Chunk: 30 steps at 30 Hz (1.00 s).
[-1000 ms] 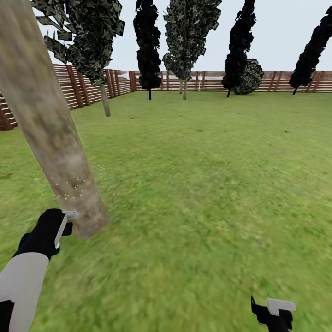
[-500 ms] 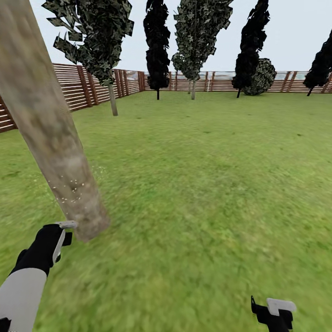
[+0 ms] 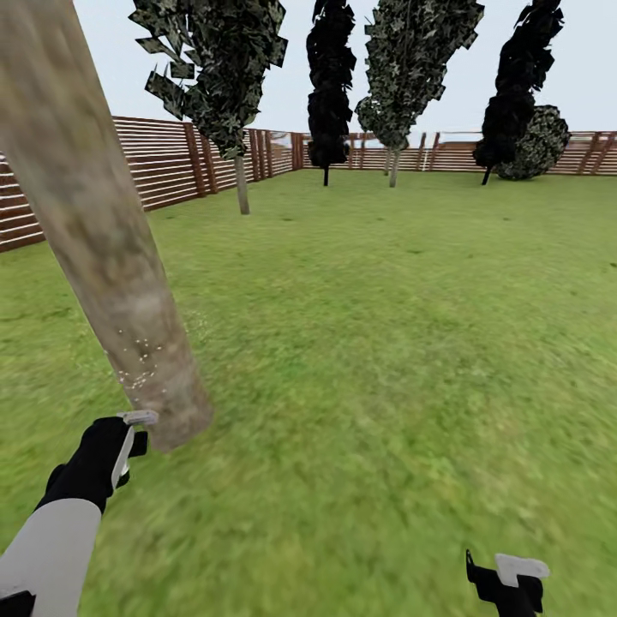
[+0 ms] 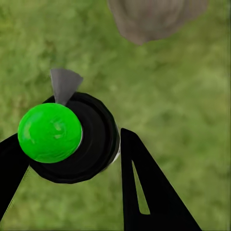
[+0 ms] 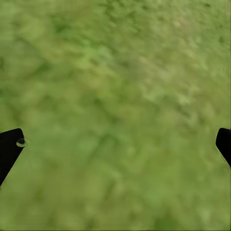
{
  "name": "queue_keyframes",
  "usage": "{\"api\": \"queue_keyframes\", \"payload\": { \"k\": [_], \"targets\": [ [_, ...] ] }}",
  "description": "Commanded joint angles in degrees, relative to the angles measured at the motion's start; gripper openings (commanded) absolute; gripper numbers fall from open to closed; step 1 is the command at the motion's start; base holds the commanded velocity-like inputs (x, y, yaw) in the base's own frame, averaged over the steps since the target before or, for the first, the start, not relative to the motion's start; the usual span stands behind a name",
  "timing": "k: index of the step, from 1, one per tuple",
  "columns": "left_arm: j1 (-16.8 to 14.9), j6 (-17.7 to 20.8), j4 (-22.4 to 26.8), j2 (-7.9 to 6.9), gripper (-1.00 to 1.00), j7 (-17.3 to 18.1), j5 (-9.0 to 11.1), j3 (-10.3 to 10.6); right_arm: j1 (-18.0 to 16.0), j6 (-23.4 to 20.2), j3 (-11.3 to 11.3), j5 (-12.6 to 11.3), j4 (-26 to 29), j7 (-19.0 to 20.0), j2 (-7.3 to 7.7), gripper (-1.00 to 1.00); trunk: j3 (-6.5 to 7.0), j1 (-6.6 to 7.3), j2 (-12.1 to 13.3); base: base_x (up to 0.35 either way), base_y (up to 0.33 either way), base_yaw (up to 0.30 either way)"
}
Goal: In the garden, pick up the pesticide atomizer on the floor and spray pesticide onto both trees until each tree trunk is fully covered.
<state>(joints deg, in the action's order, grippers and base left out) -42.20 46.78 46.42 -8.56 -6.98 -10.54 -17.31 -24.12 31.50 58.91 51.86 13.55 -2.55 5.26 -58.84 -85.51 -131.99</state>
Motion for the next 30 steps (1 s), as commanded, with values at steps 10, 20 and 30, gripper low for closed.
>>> {"api": "queue_keyframes", "payload": {
  "k": [10, 20, 30],
  "targets": [
    [0.18, 0.09, 0.42, -0.06, -1.00, -4.21, 0.06, -0.12, -0.05, 0.30, 0.40, 0.58, -0.09, -0.31, 0.02, 1.00, -0.05, -0.01, -0.02, 0.188, -0.232, 0.274],
    [0.19, -0.02, 0.28, 0.47, -1.00, -4.77, 0.26, -0.01, -0.05, 0.32, 0.42, 0.58, -0.01, -0.35, 0.06, 1.00, -0.05, -0.01, -0.02, 0.187, -0.233, 0.120],
    [0.19, -0.08, 0.25, 0.47, -1.00, -4.88, 0.26, 0.00, -0.05, 0.32, 0.41, 0.57, -0.01, -0.35, 0.02, 1.00, -0.05, -0.01, -0.02, 0.215, -0.217, 0.070]
  ]
}}
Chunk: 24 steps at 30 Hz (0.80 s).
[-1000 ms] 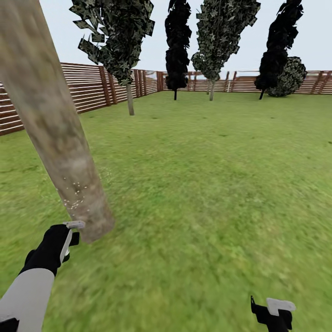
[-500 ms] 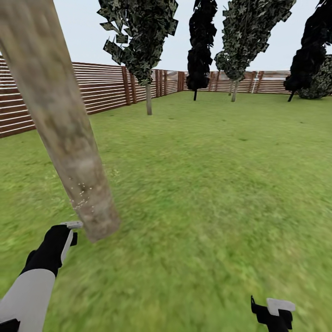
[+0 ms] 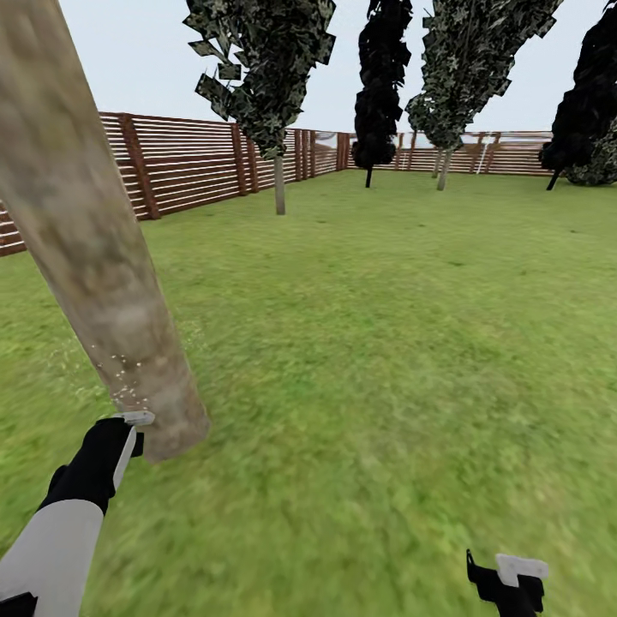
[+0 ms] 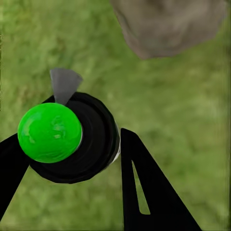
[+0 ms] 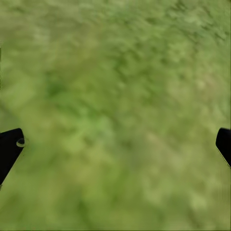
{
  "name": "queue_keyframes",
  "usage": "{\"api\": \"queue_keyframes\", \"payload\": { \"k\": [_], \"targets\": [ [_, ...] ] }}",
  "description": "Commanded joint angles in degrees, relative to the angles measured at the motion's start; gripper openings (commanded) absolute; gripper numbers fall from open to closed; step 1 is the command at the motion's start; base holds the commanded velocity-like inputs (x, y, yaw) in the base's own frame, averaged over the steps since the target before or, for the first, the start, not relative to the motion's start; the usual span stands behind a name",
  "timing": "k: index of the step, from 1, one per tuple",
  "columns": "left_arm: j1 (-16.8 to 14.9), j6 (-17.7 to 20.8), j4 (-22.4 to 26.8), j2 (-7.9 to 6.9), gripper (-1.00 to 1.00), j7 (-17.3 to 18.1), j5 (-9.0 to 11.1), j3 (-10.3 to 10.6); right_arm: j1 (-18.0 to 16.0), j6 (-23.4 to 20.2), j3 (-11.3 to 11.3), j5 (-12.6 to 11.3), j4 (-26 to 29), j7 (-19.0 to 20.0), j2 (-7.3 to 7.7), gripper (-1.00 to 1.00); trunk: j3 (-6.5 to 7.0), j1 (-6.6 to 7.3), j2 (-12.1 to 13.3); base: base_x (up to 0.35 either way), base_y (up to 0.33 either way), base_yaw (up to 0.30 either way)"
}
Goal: In the garden, pick up the pesticide atomizer on the floor and spray pesticide onto both trees until each tree trunk is fully covered.
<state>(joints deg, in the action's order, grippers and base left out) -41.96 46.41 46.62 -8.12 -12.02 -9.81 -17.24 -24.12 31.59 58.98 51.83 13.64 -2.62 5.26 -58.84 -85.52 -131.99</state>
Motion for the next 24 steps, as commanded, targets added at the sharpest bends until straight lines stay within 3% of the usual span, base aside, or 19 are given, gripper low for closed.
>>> {"api": "queue_keyframes", "payload": {
  "k": [1, 9, 24],
  "targets": [
    [-0.05, 0.31, 0.05, 0.03, -1.00, 0.15, -0.47, -0.06, -0.05, 0.23, 0.34, 0.60, -0.10, -0.27, 0.02, 1.00, -0.05, -0.01, -0.02, 0.184, -0.231, 0.266],
    [-0.05, 0.24, 0.05, 0.77, -1.00, -0.02, -0.56, -0.07, -0.05, 0.23, 0.26, 0.64, -0.10, -0.26, 0.02, 1.00, -0.05, -0.01, -0.02, 0.183, -0.232, 0.275],
    [-0.05, 0.22, 0.05, 0.82, -1.00, -0.03, -0.65, -0.07, -0.05, 0.23, 0.26, 0.64, -0.10, -0.21, 0.02, 1.00, -0.05, -0.01, -0.02, 0.169, -0.243, 0.276]
  ]
}}
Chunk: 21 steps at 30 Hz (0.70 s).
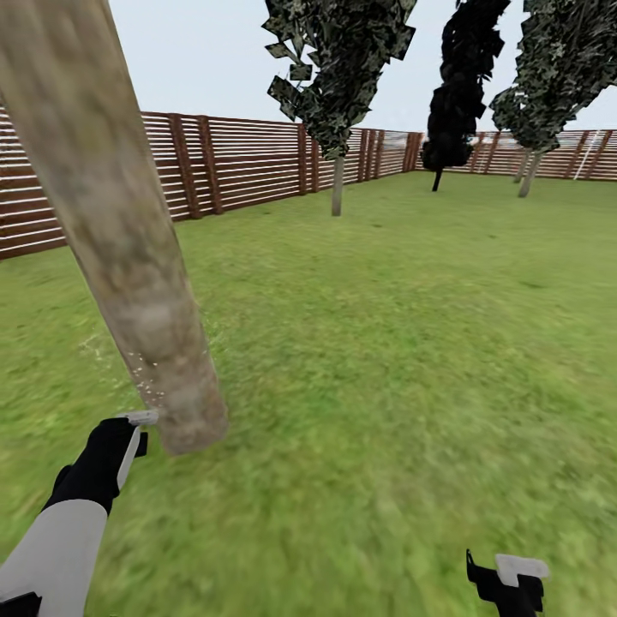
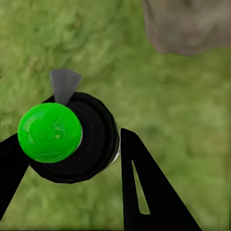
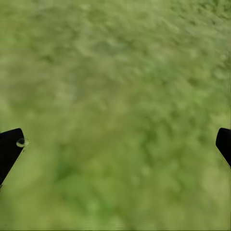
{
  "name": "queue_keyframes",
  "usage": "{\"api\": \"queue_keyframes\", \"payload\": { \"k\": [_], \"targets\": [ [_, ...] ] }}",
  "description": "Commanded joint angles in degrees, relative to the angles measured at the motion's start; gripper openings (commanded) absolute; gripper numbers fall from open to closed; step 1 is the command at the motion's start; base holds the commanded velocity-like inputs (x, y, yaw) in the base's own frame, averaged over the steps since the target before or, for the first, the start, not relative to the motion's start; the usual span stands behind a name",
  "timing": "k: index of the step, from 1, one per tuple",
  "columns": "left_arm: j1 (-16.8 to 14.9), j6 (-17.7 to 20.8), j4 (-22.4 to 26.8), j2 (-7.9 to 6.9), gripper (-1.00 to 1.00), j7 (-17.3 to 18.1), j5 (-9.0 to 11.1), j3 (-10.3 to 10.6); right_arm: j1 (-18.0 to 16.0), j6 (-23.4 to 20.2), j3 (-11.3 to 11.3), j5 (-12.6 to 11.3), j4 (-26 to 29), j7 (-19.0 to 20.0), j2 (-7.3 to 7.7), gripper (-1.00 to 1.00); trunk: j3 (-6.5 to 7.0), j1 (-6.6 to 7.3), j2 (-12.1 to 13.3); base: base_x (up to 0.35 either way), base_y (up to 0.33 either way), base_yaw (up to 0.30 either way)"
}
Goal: In the garden, pick up the pesticide atomizer on the floor and spray pesticide onto both trees until each tree trunk is fully covered.
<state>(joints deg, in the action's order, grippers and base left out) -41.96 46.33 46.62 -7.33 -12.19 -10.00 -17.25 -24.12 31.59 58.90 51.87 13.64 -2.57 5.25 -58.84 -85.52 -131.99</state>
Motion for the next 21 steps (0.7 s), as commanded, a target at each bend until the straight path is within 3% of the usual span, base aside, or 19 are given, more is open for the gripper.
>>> {"api": "queue_keyframes", "payload": {
  "k": [1, 21],
  "targets": [
    [-0.05, 0.29, 0.05, 0.03, -1.00, 0.14, -0.41, -0.03, -0.05, 0.23, 0.34, 0.61, -0.10, -0.29, 0.02, 1.00, -0.05, -0.01, -0.02, 0.168, -0.244, 0.276],
    [-0.05, 0.31, 0.05, 0.11, -1.00, 0.14, -0.37, 0.00, -0.05, 0.23, 0.34, 0.61, -0.14, -0.25, 0.02, 1.00, -0.05, -0.01, -0.02, 0.157, -0.248, 0.276]
  ]
}}
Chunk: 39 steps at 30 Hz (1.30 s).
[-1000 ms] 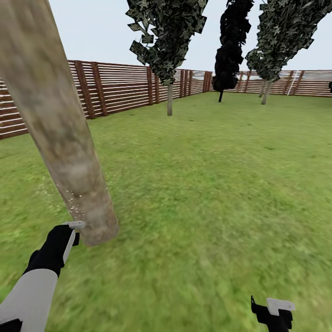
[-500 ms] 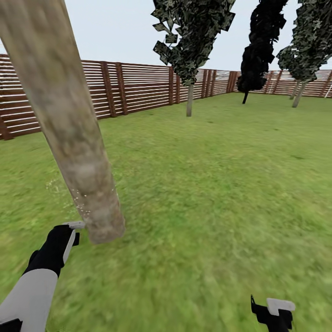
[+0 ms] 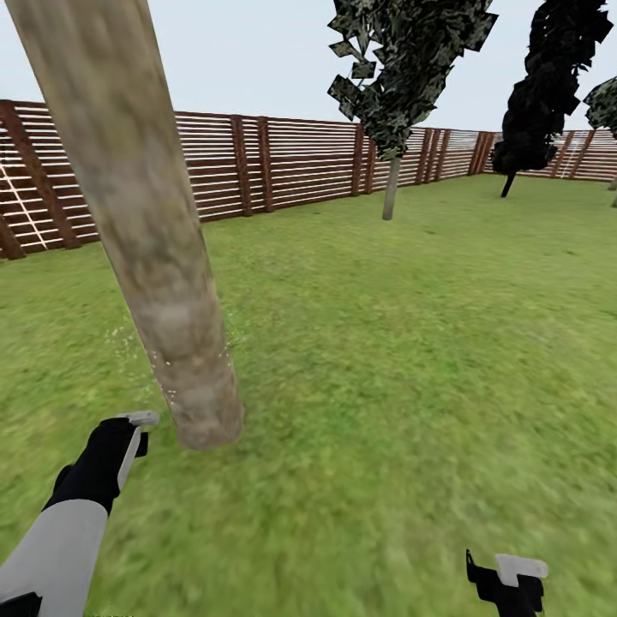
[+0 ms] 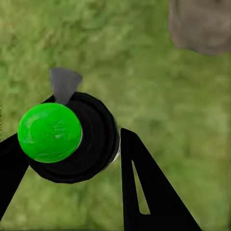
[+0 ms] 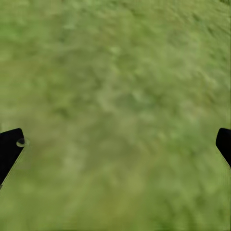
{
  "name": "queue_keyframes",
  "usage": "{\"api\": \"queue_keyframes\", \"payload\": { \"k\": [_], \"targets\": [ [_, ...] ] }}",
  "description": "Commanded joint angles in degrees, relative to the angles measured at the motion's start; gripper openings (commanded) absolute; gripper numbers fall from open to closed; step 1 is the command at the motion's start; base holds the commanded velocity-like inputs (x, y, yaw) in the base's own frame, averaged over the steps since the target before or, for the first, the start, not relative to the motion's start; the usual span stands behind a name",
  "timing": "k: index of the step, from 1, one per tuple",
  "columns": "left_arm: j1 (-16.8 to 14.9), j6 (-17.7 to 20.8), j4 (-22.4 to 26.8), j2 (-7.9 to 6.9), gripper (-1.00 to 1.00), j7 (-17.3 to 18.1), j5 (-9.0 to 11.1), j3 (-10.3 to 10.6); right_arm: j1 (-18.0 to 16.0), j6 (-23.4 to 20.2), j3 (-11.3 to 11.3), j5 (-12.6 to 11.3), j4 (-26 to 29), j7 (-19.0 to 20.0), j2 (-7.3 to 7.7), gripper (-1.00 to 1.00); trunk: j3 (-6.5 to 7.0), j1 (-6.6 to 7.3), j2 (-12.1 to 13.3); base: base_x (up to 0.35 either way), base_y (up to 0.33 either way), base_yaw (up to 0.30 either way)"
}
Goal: In the garden, pick up the pesticide atomizer on the floor and spray pesticide onto both trees until each tree trunk is fully covered.
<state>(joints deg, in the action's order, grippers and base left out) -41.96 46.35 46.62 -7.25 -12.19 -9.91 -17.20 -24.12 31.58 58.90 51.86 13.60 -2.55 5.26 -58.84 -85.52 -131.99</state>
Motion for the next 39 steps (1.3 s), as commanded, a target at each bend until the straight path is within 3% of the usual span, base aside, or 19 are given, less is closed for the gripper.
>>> {"api": "queue_keyframes", "payload": {
  "k": [1, 22, 23, 24, 26, 29, 31, 36, 39],
  "targets": [
    [-0.05, 0.28, 0.05, 0.04, -1.00, 0.15, -0.46, -0.04, -0.05, 0.22, 0.34, 0.61, -0.10, -0.27, 0.02, 1.00, -0.05, 0.00, -0.02, 0.155, -0.249, 0.276],
    [-0.05, 0.32, -0.01, 0.06, -1.00, 0.16, -0.46, -0.03, -0.05, 0.23, 0.34, 0.61, -0.14, -0.27, 0.02, 1.00, -0.05, 0.00, -0.02, 0.108, -0.261, 0.096],
    [-0.05, 0.32, 0.06, 0.55, -1.00, 0.21, -0.47, -0.03, -0.05, 0.22, 0.34, 0.61, -0.15, -0.27, -0.03, 1.00, -0.05, 0.00, -0.02, 0.000, -0.288, 0.274],
    [-0.05, 0.37, 0.06, 2.22, -1.00, 0.27, -0.43, -0.03, -0.05, 0.23, 0.34, 0.61, -0.15, -0.27, -0.06, 1.00, -0.05, 0.00, -0.02, 0.000, -0.288, 0.275],
    [-0.08, 0.80, 0.18, 3.28, -1.00, 0.46, -0.49, 0.69, -0.05, 0.23, 0.34, 0.61, -0.15, -0.29, -0.07, 1.00, -0.05, 0.00, -0.02, 0.000, -0.280, 0.275],
    [-0.36, 1.08, 0.22, 3.54, -1.00, 0.56, -0.49, 2.39, -0.05, 0.23, 0.34, 0.61, -0.15, -0.29, -0.04, 1.00, -0.05, 0.00, -0.02, 0.000, -0.087, 0.275],
    [-1.36, 1.31, 0.22, 3.69, -1.00, 0.82, -0.32, 2.51, -0.05, 0.23, 0.34, 0.61, -0.15, -0.27, 0.01, 1.00, -0.05, 0.00, -0.02, 0.000, -0.005, 0.275],
    [-9.79, 6.76, 0.18, 3.20, -1.00, 2.18, -0.40, 2.63, -0.05, 0.23, 0.41, 0.58, -0.15, -0.27, 0.02, 1.00, -0.05, 0.00, -0.02, 0.000, 0.000, 0.174],
    [-10.04, 7.95, 0.22, 2.69, -1.00, 2.45, -0.54, 2.76, -0.05, 0.23, 0.50, 0.52, -0.07, -0.34, 0.15, 1.00, -0.05, 0.00, -0.02, 0.000, 0.000, 0.008]
  ]
}}
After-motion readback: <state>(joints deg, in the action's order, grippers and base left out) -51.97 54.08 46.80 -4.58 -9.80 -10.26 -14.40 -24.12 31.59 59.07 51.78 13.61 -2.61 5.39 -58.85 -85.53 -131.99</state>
